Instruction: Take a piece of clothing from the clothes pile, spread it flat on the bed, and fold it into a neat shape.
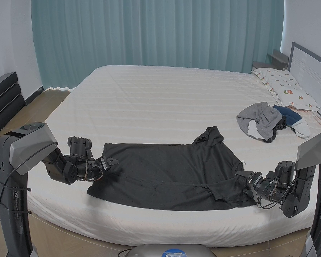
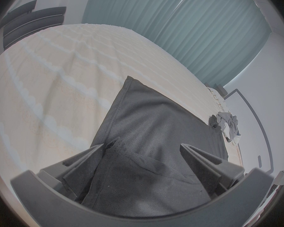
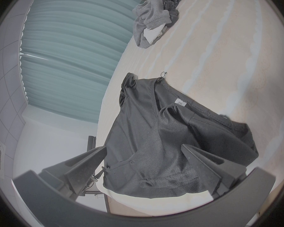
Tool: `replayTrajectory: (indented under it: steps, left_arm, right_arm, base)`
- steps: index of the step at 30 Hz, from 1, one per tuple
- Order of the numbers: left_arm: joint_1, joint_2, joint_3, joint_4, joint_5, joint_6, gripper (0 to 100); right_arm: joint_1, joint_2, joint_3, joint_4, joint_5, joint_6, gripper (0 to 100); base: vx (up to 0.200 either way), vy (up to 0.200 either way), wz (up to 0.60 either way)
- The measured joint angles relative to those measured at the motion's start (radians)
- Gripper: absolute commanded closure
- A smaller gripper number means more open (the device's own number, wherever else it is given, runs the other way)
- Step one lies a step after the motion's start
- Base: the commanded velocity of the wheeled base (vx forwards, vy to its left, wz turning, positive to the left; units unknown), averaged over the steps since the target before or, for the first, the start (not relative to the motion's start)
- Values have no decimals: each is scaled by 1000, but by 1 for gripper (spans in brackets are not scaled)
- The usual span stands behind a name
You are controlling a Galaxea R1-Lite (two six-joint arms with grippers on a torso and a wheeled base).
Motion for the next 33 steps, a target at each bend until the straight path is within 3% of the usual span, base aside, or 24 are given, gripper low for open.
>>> replayTrajectory:
  steps: [3, 4, 15, 21, 33]
  left_arm:
    - [0, 6, -6, 0, 2, 1, 0]
    - [1, 8, -11, 0, 3, 1, 100]
    - [6, 16, 9, 1, 15, 1, 100]
    - [18, -1, 25, -6, 18, -60, 100]
    - [34, -77, 87, -19, 22, -112, 100]
  right_arm:
    - [0, 0, 0, 0, 0, 0, 0]
    - [0, 0, 0, 0, 0, 0, 0]
    - [3, -3, 0, 0, -13, -8, 0]
    - [12, -29, 16, 0, -70, -91, 0]
    - [27, -77, -11, 0, -81, -207, 0]
  base:
    - [0, 0, 0]
    - [0, 0, 0]
    - [0, 0, 0]
    - [0, 0, 0]
    - [0, 0, 0]
